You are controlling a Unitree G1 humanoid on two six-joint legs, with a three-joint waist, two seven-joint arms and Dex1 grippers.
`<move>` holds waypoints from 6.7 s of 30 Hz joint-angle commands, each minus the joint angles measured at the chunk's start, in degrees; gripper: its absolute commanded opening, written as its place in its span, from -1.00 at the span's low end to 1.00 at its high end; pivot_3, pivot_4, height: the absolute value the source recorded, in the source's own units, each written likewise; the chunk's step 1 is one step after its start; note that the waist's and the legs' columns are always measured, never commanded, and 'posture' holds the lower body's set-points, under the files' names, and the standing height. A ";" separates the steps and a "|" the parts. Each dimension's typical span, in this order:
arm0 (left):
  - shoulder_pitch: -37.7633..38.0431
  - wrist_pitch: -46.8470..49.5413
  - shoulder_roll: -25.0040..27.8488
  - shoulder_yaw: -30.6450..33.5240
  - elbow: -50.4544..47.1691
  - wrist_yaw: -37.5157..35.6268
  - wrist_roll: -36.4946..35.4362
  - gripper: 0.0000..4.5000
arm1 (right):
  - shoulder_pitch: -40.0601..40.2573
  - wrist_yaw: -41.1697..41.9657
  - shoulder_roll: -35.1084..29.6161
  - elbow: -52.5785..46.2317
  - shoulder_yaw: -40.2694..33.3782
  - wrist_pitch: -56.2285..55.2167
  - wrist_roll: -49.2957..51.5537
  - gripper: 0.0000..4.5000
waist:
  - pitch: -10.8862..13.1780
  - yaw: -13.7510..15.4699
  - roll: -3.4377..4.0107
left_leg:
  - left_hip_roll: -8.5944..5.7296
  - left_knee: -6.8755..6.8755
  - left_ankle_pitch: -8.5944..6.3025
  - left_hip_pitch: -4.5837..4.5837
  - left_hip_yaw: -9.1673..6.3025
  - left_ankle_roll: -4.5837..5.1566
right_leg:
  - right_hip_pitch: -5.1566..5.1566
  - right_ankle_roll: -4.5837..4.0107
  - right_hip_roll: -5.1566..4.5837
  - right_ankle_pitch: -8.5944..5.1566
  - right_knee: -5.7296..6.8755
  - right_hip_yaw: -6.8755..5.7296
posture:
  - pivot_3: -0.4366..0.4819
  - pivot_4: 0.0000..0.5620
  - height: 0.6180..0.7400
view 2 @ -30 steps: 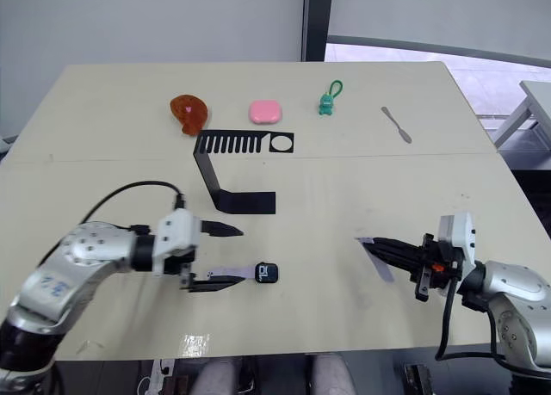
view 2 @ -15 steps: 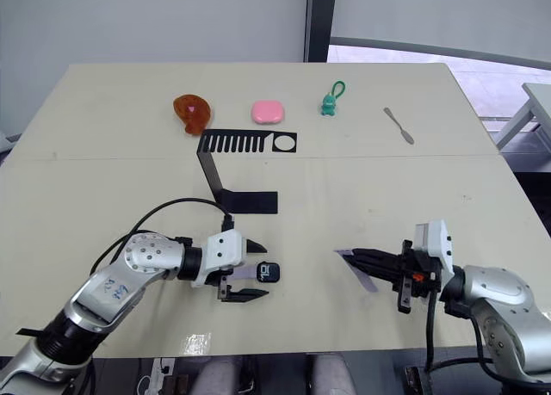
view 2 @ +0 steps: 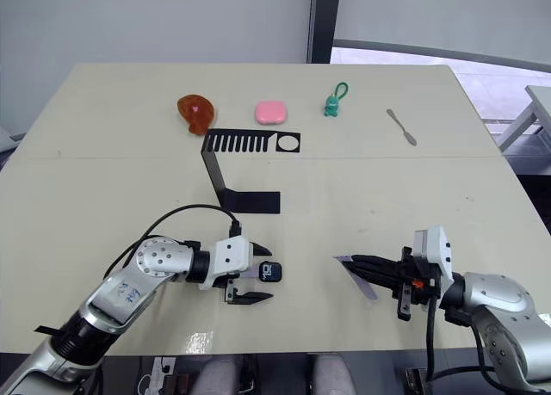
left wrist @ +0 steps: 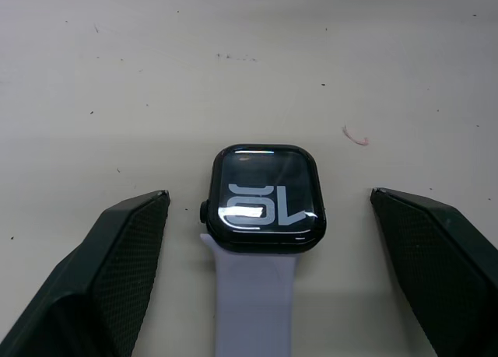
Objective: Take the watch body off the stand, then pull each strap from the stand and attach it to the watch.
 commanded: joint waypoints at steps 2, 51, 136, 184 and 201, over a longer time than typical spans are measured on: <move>1.04 -1.00 -0.77 -1.09 2.79 -0.09 1.53 0.99 | 0.07 -0.26 -0.51 -2.14 -1.62 0.10 1.24 -1.00 | -0.01 0.69 0.00 | 0.00 0.06 -0.02 0.00 0.00 0.02 | 0.01 0.00 0.00 0.00 0.02 0.00 | -0.05 -0.47 1.00; -10.12 44.08 -10.02 23.79 0.67 9.46 -43.83 -0.30 | -4.94 -10.07 4.51 -3.61 8.79 -38.00 -29.34 -1.00 | -0.17 0.75 -0.02 | -0.03 0.26 -0.01 -0.01 0.00 -0.08 | -0.06 0.10 0.06 -0.07 0.30 0.04 | -0.05 -0.47 1.00; -8.79 46.10 -12.90 24.16 0.36 15.80 -47.22 -0.30 | -10.45 -12.17 4.53 3.18 14.18 -42.92 -32.46 -1.00 | -0.17 0.72 -0.02 | -0.03 0.30 0.00 0.00 0.00 -0.08 | -0.06 0.09 0.05 -0.07 0.35 0.05 | -0.05 -0.47 1.00; -8.91 46.88 -12.88 24.03 0.19 16.08 -48.02 -0.30 | -10.46 -12.40 3.83 5.28 14.07 -44.22 -32.31 -1.00 | -0.17 0.71 -0.02 | -0.03 0.31 0.00 0.00 0.00 -0.08 | -0.06 0.09 0.04 -0.07 0.36 0.05 | -0.05 -0.47 1.00; -8.62 47.17 -12.92 23.78 -0.24 16.37 -48.14 -0.30 | -10.71 -12.28 4.03 5.26 14.50 -44.56 -32.18 -1.00 | -0.17 0.72 -0.02 | -0.03 0.31 0.00 0.00 0.00 -0.08 | -0.06 0.09 0.04 -0.07 0.37 0.04 | -0.05 -0.47 1.00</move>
